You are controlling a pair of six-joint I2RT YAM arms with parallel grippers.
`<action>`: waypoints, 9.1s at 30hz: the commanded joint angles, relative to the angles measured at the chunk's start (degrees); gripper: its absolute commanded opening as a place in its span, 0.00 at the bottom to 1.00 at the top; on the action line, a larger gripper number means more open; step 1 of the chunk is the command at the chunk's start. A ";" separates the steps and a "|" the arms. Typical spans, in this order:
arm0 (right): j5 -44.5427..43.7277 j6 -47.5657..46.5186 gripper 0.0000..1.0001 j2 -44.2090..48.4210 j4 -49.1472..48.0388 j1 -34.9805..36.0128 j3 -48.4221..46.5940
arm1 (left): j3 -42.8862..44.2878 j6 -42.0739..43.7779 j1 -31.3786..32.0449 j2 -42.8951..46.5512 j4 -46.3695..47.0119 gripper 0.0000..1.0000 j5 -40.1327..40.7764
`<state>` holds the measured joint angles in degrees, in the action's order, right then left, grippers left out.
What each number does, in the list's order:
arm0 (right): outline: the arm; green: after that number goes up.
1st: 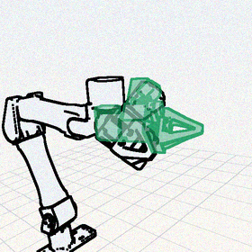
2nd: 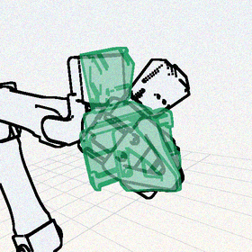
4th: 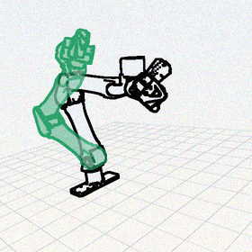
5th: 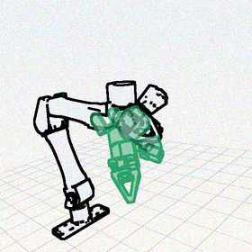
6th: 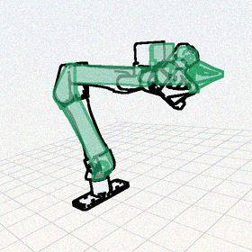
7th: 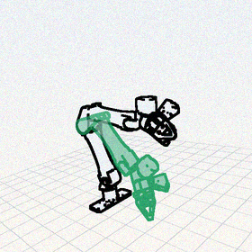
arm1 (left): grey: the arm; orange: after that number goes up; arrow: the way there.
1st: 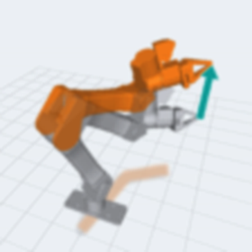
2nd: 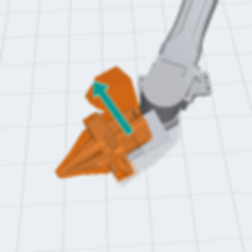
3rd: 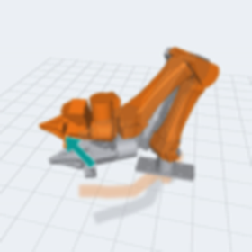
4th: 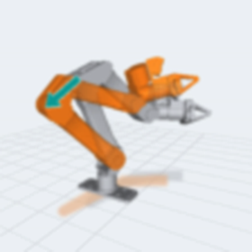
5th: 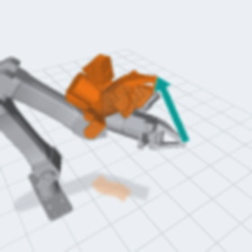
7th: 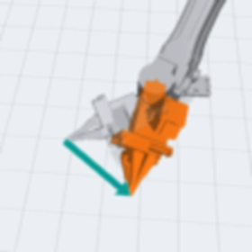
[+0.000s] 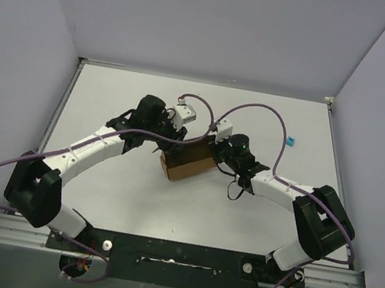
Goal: Fold the paper box
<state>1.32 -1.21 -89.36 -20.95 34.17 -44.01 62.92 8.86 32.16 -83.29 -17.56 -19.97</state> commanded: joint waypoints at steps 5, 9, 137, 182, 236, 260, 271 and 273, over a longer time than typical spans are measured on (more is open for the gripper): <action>1.43 -0.23 0.10 2.30 -1.80 -0.09 0.50 | 3.70 1.07 0.44 -1.72 0.43 0.10 1.14; 2.55 -0.60 0.11 2.50 -1.00 -0.15 0.48 | 3.22 0.83 0.44 -1.93 0.82 0.00 1.33; 22.72 -59.80 0.08 0.77 17.08 10.53 2.18 | -5.43 -20.55 5.80 -13.28 7.17 0.05 -11.23; 52.76 -39.23 0.26 -1.15 41.49 -20.60 -16.56 | -7.77 -25.09 2.57 4.78 7.07 0.46 -8.22; 59.62 8.06 0.38 -29.79 31.60 -22.60 -29.55 | -45.37 -69.46 -12.80 17.06 42.24 0.86 -1.81; 62.64 13.17 0.26 -34.22 28.71 -26.35 -27.53 | -43.24 -75.66 -4.79 1.46 59.95 0.98 4.70; 62.68 12.98 0.26 -34.98 28.91 -26.71 -27.52 | -41.46 -79.26 -0.63 -2.48 63.65 0.94 14.89; 62.66 12.93 0.26 -34.98 29.01 -26.75 -27.53 | -41.34 -79.87 0.38 -2.77 63.53 0.94 16.58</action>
<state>67.59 12.93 -122.58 6.92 7.84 -72.23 19.68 -68.86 30.89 -84.88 41.32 -9.08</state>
